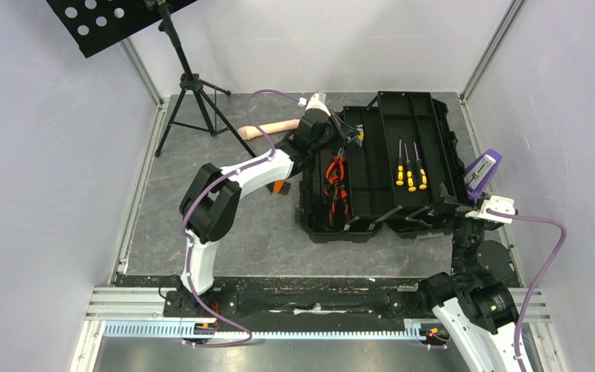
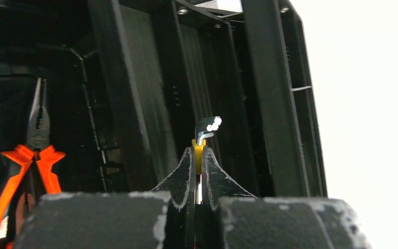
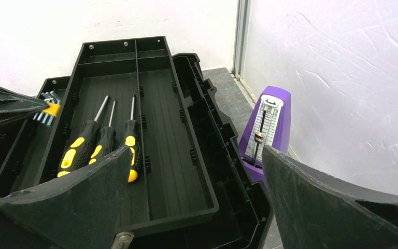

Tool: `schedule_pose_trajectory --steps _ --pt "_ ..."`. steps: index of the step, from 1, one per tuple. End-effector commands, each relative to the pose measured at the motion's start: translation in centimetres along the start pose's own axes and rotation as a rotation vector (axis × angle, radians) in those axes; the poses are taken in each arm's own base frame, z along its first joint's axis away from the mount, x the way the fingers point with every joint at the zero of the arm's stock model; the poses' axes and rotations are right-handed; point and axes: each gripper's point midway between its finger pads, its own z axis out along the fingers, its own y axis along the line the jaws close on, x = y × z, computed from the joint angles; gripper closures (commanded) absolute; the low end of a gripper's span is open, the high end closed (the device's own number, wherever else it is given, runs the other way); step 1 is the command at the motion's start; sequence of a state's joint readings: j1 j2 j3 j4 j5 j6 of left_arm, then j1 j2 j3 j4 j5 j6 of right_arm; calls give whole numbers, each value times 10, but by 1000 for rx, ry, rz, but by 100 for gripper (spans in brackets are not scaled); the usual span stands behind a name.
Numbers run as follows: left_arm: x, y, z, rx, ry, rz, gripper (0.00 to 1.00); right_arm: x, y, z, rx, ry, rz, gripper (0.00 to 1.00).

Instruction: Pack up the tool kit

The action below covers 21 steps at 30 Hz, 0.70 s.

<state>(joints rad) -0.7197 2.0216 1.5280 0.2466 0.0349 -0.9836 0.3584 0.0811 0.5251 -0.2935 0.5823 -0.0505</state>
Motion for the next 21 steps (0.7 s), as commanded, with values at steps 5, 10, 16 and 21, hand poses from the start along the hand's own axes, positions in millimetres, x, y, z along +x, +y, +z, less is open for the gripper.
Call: schedule_pose_trajectory --steps 5,10,16,21 --pt "-19 -10 10 -22 -65 25 98 -10 -2 1 10 -24 4 2" --pt "-9 -37 10 33 -49 34 98 -10 -1 1 6 -24 5 2" --pt "-2 -48 18 47 -35 20 98 -10 -2 0 8 -29 9 2" --pt "10 -35 31 14 -2 -11 95 -11 -3 -1 12 -30 7 2"
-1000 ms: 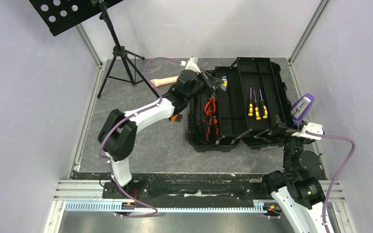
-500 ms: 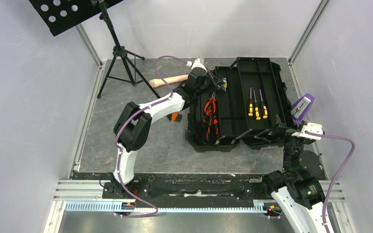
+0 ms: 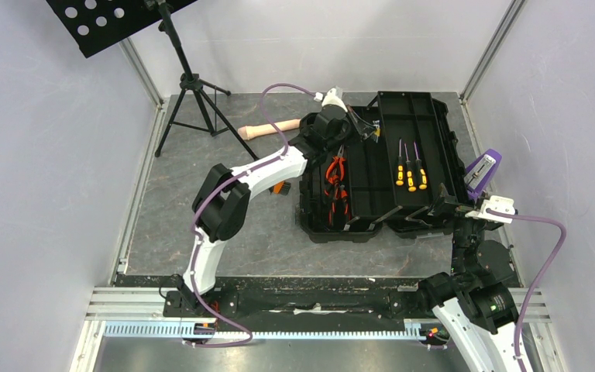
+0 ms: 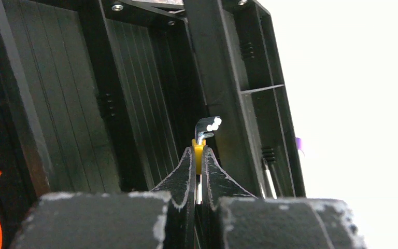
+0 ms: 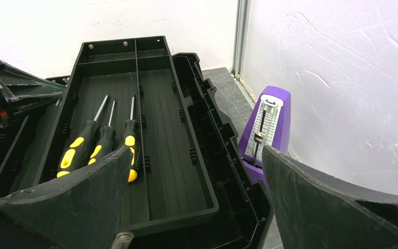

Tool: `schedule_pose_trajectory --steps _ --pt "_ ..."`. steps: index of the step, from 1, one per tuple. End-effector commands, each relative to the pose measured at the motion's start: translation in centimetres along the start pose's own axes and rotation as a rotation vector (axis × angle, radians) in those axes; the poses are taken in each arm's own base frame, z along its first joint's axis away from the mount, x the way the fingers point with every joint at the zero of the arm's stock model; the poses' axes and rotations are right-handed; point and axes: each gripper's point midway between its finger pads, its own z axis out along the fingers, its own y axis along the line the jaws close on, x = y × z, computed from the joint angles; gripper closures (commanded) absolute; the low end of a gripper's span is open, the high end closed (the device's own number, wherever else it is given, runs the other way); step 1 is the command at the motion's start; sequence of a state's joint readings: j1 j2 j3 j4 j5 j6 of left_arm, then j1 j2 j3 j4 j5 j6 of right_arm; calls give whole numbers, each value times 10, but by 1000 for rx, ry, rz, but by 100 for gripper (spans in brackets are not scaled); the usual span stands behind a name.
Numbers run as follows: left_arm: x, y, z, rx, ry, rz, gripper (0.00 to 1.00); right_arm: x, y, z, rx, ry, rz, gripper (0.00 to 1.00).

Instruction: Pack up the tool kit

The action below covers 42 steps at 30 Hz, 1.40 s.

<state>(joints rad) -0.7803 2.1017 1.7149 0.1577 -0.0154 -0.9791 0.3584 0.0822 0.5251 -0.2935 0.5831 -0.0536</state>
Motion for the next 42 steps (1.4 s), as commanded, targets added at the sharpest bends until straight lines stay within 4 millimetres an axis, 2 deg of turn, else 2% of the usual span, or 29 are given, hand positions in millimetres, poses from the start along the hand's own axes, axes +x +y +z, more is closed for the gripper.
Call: schedule_pose_trajectory --steps 1,5,11,14,19,23,26,31,35,39,42 --pt "2 3 14 -7 11 -36 94 -11 -3 -1 11 -30 9 2" --pt "16 6 22 -8 60 -44 85 -10 -4 -1 13 -30 9 2" --pt "17 12 19 -28 61 -34 51 -11 -4 -2 16 -32 8 2" --pt "12 10 11 -37 48 -17 45 -11 -4 -2 15 -30 8 2" --pt "-9 10 -7 -78 -31 21 42 -12 -4 -2 14 -32 10 2" --pt "-32 7 -34 -115 -98 84 35 -13 -5 -3 16 -34 11 2" --pt "-52 13 -58 -175 -141 152 29 -13 -6 -3 16 -36 12 2" --pt "-77 57 -107 -402 -181 242 22 -13 -5 -3 15 -36 16 2" --pt "-92 107 -152 -650 -229 254 15 -13 -5 -3 12 -37 21 2" --pt "-92 157 -185 -812 -246 204 13 -13 -3 -2 6 -36 24 2" --pt "-83 190 -199 -901 -240 139 14 -13 -2 -2 5 -35 23 2"
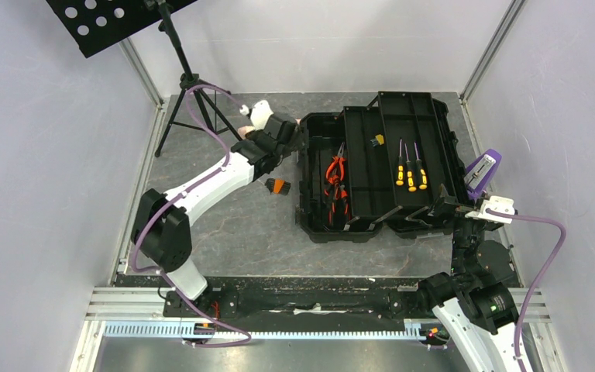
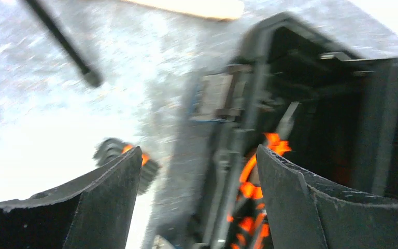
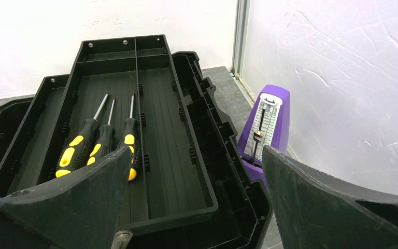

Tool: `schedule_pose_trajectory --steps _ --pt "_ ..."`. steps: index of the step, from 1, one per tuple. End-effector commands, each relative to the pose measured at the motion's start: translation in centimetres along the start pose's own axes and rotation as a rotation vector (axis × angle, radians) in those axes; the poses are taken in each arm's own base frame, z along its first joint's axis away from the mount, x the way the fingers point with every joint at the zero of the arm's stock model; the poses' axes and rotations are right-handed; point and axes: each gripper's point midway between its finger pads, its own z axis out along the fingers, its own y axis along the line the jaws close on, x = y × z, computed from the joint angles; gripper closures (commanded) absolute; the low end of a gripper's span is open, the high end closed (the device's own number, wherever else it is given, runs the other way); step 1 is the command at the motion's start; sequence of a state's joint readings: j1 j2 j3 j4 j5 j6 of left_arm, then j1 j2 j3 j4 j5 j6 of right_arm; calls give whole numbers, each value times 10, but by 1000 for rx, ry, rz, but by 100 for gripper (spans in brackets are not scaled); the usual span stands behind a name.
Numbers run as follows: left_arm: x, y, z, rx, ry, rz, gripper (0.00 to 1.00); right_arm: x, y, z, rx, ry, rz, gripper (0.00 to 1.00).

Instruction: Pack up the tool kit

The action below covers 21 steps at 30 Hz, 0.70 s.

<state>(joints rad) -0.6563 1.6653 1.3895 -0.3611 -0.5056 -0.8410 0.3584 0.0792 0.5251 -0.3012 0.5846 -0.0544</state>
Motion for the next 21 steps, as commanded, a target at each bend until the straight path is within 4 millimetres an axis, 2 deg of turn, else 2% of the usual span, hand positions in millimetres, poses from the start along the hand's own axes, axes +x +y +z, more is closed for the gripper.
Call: schedule_pose_trajectory --steps 1,4,10,17,21 --pt "19 69 7 -233 17 -38 13 -14 -2 -2 6 -38 26 2" --pt "34 83 13 -287 47 -67 11 -14 -2 -1 6 -38 24 2" --pt "65 93 28 -372 128 -133 13 -13 -1 0 5 -33 19 2" --pt "104 96 44 -392 239 -183 22 -12 -2 1 13 -28 11 2" --pt "120 97 49 -387 279 -198 32 -10 -1 2 10 -25 11 2"
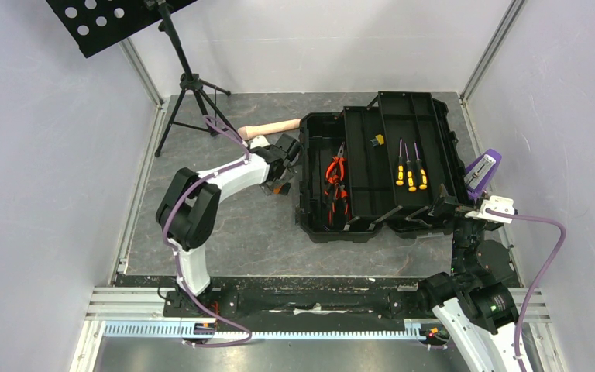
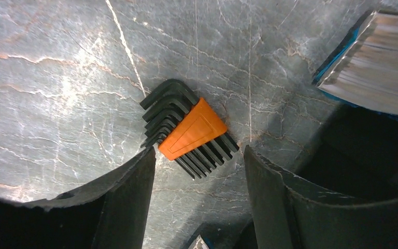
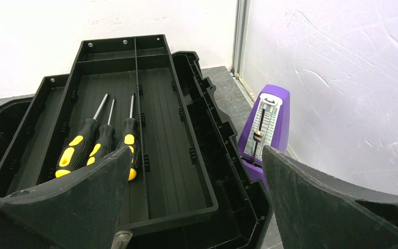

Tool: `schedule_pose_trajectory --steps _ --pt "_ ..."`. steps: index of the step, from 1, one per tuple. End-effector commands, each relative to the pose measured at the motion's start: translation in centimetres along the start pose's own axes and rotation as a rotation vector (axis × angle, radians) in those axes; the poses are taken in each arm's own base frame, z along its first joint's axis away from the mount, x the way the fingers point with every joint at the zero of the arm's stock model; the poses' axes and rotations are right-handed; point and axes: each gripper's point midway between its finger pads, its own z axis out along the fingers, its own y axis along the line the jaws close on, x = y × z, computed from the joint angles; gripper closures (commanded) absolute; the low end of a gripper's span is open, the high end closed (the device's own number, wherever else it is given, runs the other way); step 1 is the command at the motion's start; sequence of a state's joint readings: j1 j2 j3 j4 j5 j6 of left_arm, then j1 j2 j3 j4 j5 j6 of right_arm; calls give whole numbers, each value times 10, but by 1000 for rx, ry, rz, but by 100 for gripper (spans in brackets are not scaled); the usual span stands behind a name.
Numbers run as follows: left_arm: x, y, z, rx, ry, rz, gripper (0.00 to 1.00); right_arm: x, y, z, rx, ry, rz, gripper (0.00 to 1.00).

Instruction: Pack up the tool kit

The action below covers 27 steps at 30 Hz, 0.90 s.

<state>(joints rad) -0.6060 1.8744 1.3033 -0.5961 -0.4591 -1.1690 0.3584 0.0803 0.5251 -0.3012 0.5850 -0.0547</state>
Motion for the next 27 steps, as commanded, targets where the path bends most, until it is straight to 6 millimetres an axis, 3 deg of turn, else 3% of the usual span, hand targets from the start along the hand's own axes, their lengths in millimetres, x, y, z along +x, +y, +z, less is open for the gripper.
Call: schedule_pose_trajectory --steps 1,8,13,22,27 --pt "6 -11 6 24 29 -79 34 -11 -1 2 8 -26 12 2" --pt "18 7 20 -35 62 -48 42 -11 -2 1 10 -30 14 2" --pt "13 32 24 -72 70 -28 47 -13 -4 0 16 -34 14 2" --pt "-26 89 25 -155 15 -24 47 -10 -2 0 12 -29 14 2" --pt "-48 96 26 -148 14 -10 44 -9 -1 1 9 -27 13 2"
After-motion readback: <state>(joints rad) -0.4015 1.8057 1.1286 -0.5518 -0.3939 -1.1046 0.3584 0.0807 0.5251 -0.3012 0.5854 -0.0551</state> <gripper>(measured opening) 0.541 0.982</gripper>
